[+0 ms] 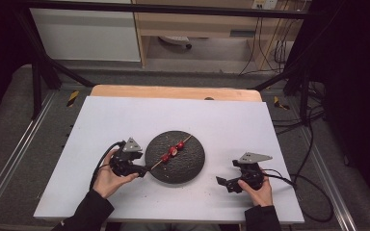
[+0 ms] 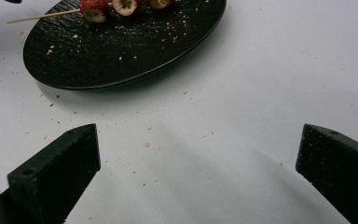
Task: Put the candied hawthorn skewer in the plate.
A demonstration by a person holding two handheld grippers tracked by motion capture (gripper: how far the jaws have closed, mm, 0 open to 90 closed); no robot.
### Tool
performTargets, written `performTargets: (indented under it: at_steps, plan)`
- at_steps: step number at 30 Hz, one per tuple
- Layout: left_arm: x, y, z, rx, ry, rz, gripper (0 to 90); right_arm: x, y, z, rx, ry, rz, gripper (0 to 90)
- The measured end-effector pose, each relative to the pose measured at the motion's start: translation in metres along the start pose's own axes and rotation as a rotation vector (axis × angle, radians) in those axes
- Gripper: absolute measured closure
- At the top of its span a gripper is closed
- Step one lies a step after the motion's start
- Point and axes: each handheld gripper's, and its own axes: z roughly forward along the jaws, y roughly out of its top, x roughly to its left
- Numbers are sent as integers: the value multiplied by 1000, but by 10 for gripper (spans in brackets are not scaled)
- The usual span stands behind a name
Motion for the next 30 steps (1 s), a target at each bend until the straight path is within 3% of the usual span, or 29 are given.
performTargets:
  at_steps: [7,11,23,25,30]
  plan:
    - [15,-27,-15,-12,29,-29,125,0,0,0,-3,0,3,5]
    - [23,-46,-21,-48,38,-74,70,0,0,0,1,-4,3,5]
    - [34,-91,-29,-99,52,-110,52,0,-4,3,17,-6,11,5]
    - [35,-95,-29,-87,63,-98,48,1,-5,3,22,-5,9,5]
    - [39,-101,-30,-91,69,-114,51,2,-7,4,36,-2,3,5]
